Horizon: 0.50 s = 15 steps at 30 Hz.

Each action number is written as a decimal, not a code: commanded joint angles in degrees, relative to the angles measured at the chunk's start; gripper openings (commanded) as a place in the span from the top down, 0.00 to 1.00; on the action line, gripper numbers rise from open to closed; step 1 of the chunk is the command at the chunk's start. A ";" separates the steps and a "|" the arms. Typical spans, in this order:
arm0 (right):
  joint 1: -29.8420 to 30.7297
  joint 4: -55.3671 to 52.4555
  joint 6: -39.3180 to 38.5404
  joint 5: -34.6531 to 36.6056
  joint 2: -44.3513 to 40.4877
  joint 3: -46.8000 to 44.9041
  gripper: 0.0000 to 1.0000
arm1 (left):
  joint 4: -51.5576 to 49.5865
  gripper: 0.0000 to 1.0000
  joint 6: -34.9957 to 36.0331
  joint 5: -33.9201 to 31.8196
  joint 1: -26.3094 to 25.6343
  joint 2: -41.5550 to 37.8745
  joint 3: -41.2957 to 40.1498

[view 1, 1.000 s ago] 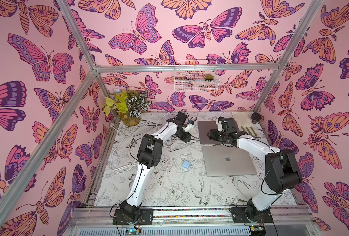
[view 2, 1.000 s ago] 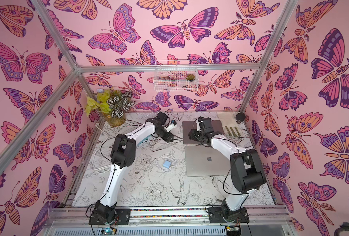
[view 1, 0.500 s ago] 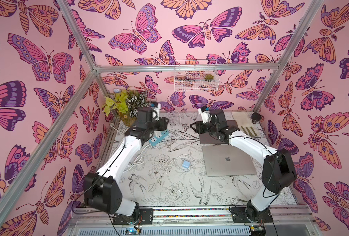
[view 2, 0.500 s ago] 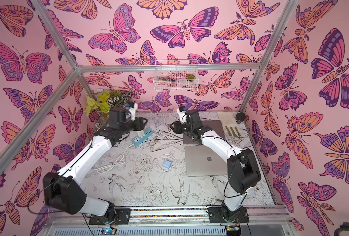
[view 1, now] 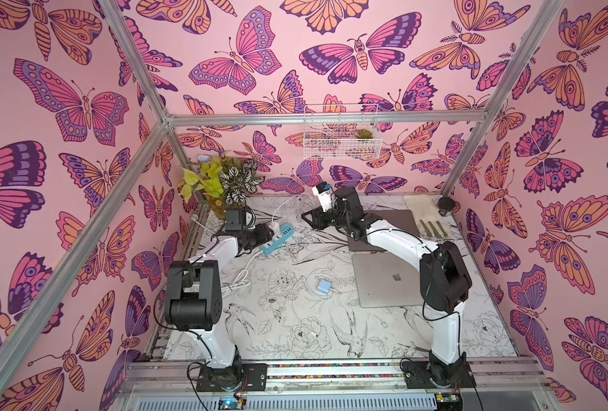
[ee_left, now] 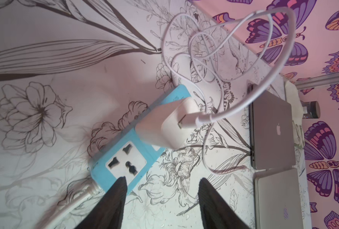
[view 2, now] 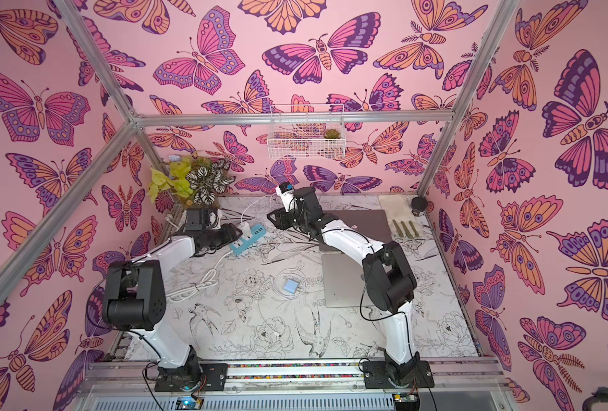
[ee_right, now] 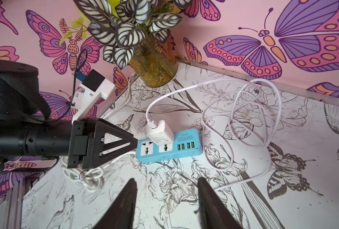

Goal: Unplug the laptop charger
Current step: Remove the charging cable from the plug.

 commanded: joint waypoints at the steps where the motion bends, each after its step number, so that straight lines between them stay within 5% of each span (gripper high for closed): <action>1: 1.47 3.49 -2.97 2.26 2.37 2.96 0.48 | 3.02 0.41 -0.44 2.89 0.53 0.41 0.41; 8: 3.02 5.56 -3.03 3.51 7.13 6.60 0.48 | 5.80 0.48 -1.81 3.28 3.27 0.19 -1.66; 15: 4.40 7.49 -2.86 4.96 7.57 6.56 0.47 | 5.75 0.44 0.15 5.38 3.30 3.13 0.14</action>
